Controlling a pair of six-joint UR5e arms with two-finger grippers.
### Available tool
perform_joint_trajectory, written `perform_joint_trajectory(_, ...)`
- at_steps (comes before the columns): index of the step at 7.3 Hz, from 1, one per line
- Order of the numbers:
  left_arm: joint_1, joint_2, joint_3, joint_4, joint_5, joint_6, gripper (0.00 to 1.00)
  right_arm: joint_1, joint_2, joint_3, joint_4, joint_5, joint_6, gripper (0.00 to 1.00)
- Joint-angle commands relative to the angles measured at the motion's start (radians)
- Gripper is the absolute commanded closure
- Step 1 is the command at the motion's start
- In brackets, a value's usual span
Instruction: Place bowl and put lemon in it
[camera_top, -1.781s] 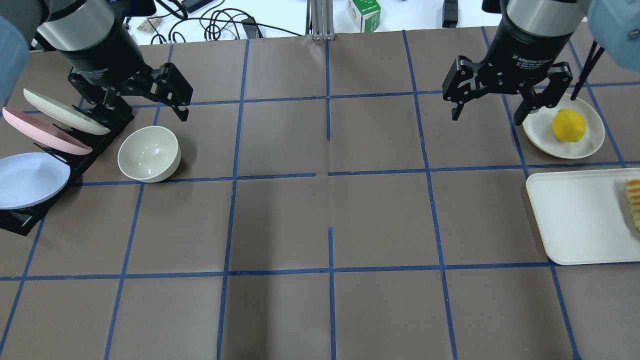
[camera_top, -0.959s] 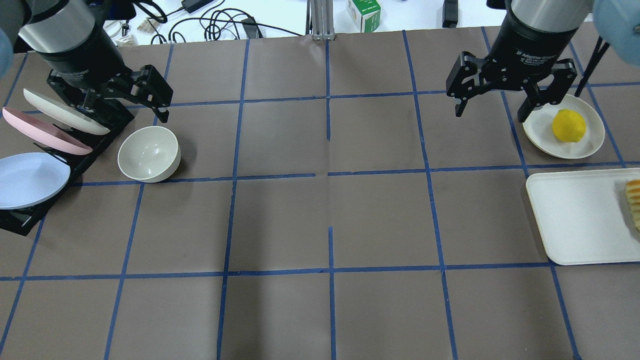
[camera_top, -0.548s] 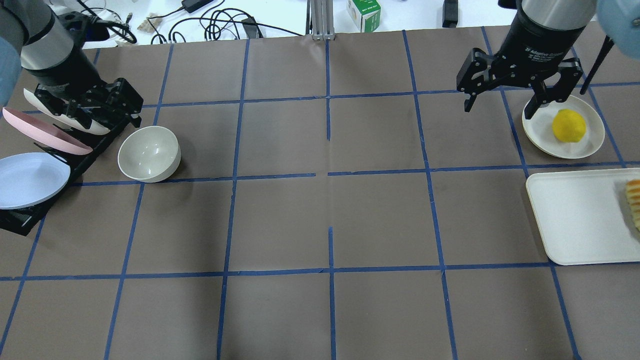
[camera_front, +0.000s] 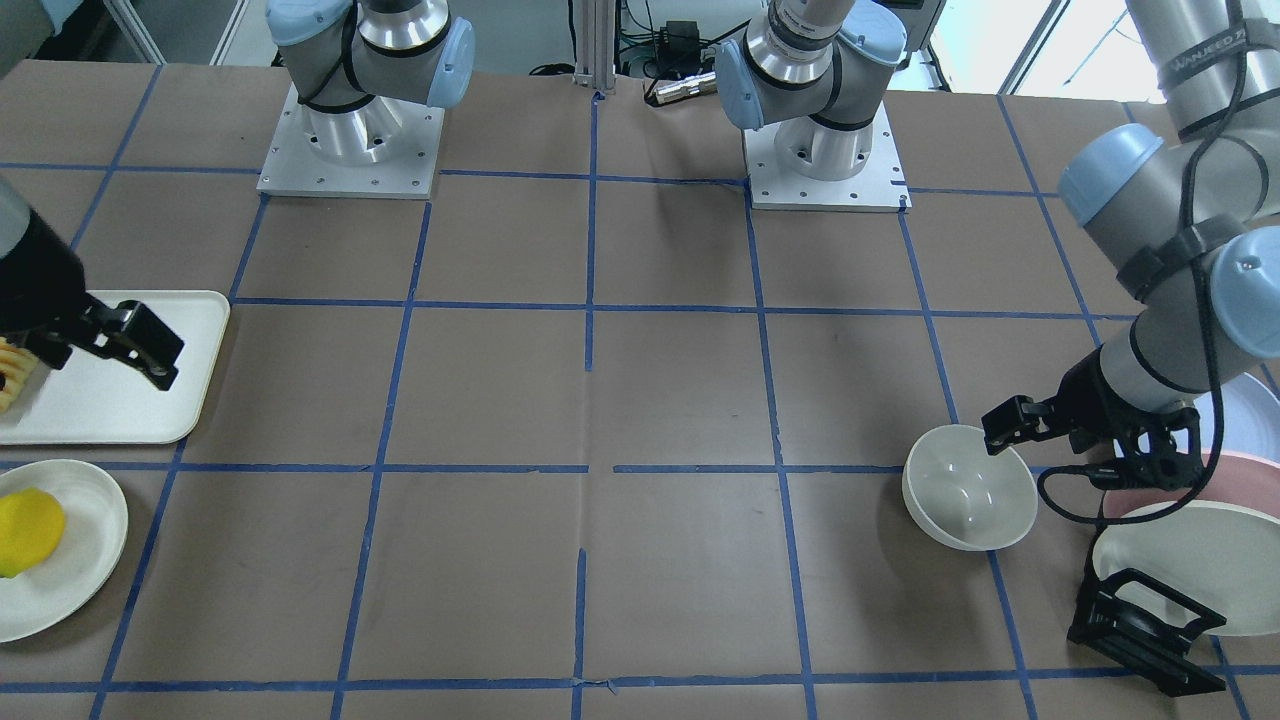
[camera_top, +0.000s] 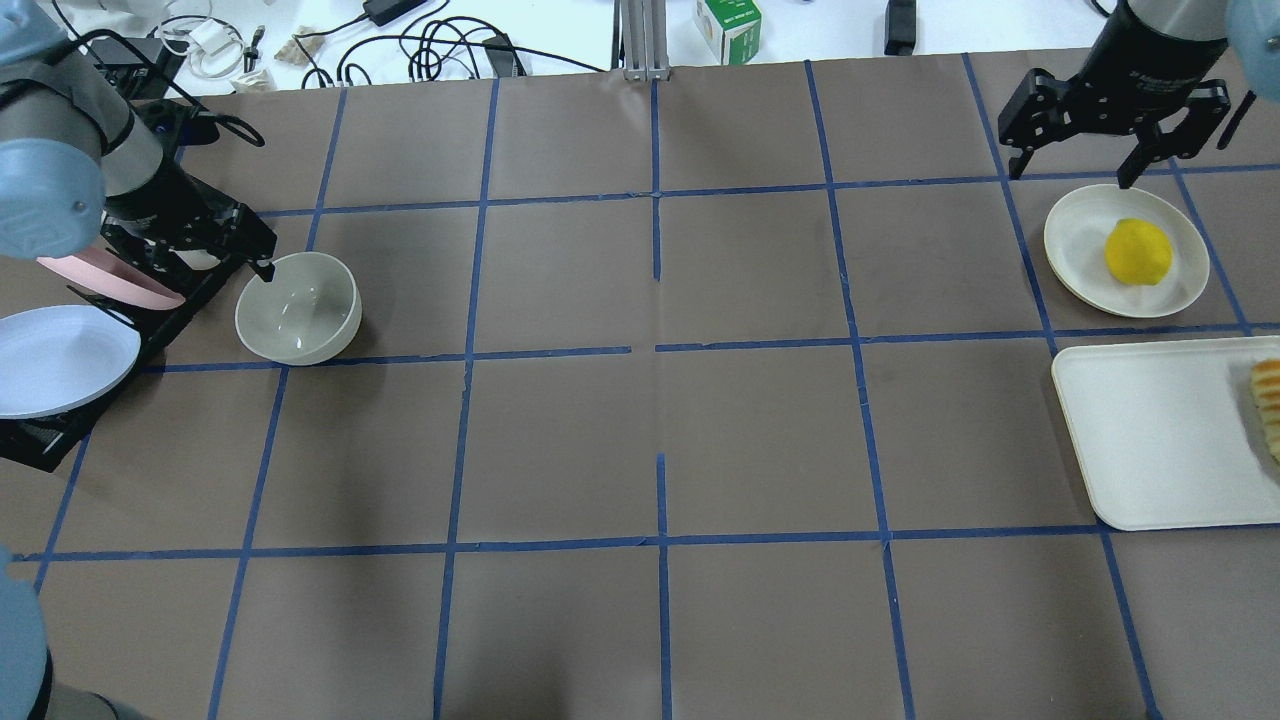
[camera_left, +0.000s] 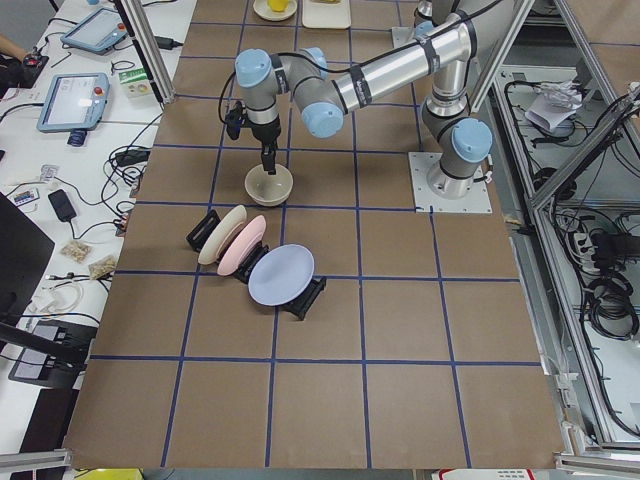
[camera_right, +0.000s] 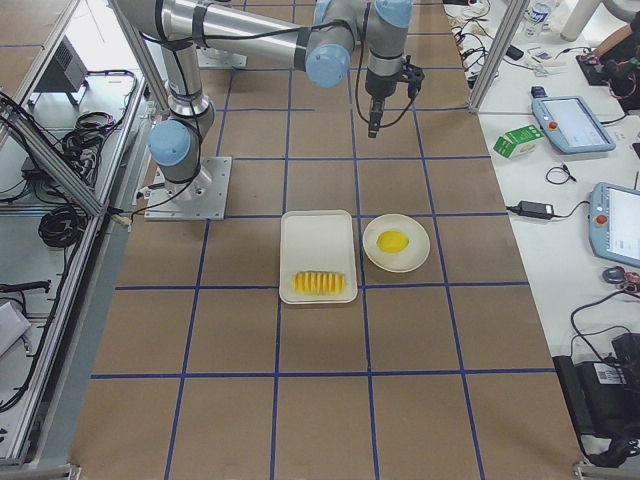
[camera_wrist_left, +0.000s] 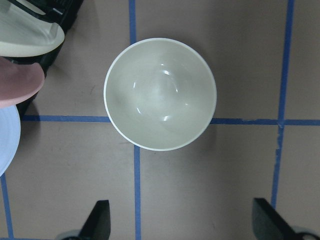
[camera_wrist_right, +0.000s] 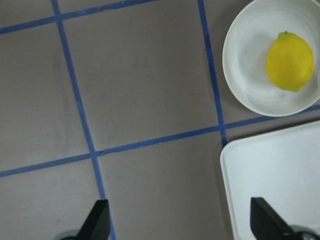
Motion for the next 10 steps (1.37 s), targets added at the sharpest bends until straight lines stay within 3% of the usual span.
perform_joint_trajectory(1, 0.031, -0.060, -0.019, 0.084, -0.001, 0.072, 0.00, -0.103, 0.100, 0.001, -0.160, -0.012, -0.215, 0.00)
perform_joint_trajectory(2, 0.037, -0.072, -0.041, 0.092, 0.000, 0.089, 0.00, -0.139, 0.150, -0.002, -0.225, -0.009, -0.283, 0.00)
perform_joint_trajectory(4, 0.060, -0.091, -0.117, 0.243, -0.036, 0.092, 0.00, -0.203, 0.233, -0.011, -0.233, -0.009, -0.354, 0.00)
perform_joint_trajectory(6, 0.066, -0.103, -0.124, 0.247, -0.036, 0.106, 0.00, -0.248, 0.324, -0.011, -0.318, 0.000, -0.357, 0.00)
perform_joint_trajectory(7, 0.071, -0.108, -0.122, 0.248, -0.045, 0.106, 0.13, -0.262, 0.350, -0.014, -0.336, 0.003, -0.354, 0.00)
perform_joint_trajectory(8, 0.073, -0.112, -0.121, 0.247, -0.055, 0.106, 0.35, -0.262, 0.362, -0.016, -0.336, 0.004, -0.345, 0.00)
perform_joint_trajectory(9, 0.073, -0.112, -0.116, 0.247, -0.053, 0.114, 0.86, -0.262, 0.379, -0.016, -0.336, 0.004, -0.324, 0.00)
perform_joint_trajectory(10, 0.073, -0.114, -0.116, 0.247, -0.055, 0.115, 1.00, -0.262, 0.396, -0.017, -0.336, 0.004, -0.323, 0.00)
